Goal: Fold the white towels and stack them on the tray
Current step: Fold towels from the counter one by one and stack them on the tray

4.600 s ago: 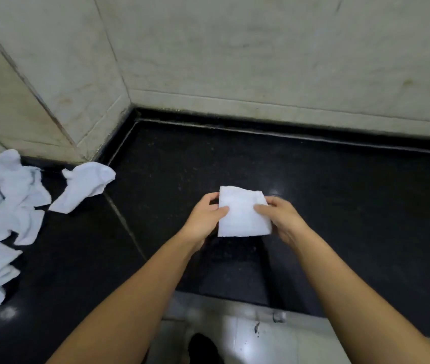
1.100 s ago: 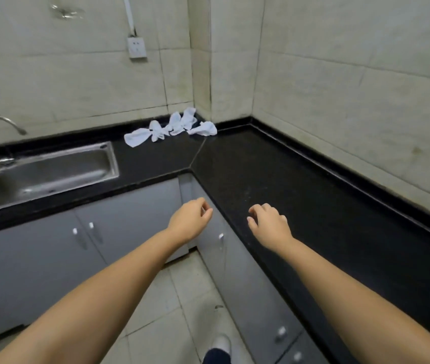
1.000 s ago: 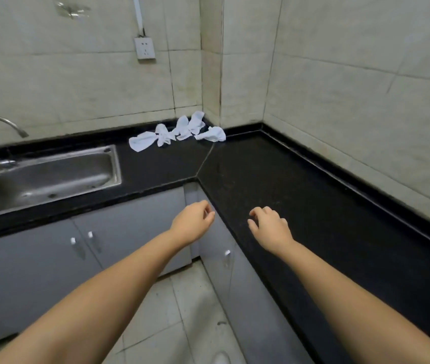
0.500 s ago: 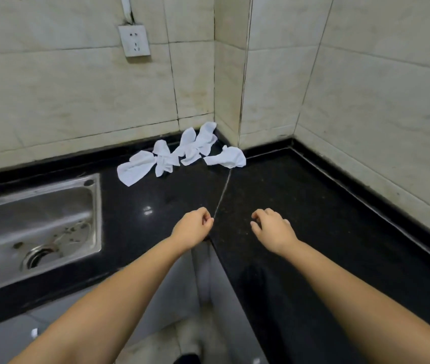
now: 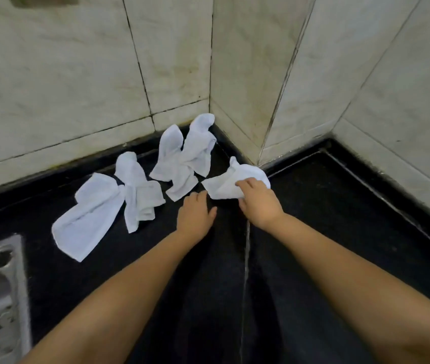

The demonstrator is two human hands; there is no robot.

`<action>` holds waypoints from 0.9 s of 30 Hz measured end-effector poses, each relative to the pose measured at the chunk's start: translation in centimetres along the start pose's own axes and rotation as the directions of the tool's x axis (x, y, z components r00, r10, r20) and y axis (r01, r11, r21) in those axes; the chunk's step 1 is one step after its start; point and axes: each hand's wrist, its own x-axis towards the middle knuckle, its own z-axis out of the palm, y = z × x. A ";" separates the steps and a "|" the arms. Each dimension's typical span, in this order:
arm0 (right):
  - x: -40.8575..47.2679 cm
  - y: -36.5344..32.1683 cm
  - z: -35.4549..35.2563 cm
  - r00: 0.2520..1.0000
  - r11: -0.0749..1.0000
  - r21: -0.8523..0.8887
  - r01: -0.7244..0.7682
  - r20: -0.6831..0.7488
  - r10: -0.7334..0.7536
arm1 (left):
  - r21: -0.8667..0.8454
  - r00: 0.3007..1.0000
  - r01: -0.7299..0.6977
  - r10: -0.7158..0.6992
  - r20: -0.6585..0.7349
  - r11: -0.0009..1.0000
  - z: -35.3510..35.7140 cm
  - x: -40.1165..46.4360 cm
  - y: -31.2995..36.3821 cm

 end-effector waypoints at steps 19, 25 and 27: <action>1.5 2.1 -4.2 0.949 0.960 0.142 0.243 -0.238 -0.205 | -0.318 0.933 -0.354 0.312 -0.177 0.879 -4.4 5.2 2.3; -5.7 6.6 -10.4 0.947 0.983 0.160 0.089 -0.320 -0.034 | -0.329 0.921 -0.390 0.365 -0.135 0.860 -8.0 2.8 5.6; -7.9 8.3 -11.9 0.952 0.970 0.242 0.019 -0.301 0.057 | -0.364 0.926 -0.377 0.344 -0.153 0.852 -8.8 1.7 6.9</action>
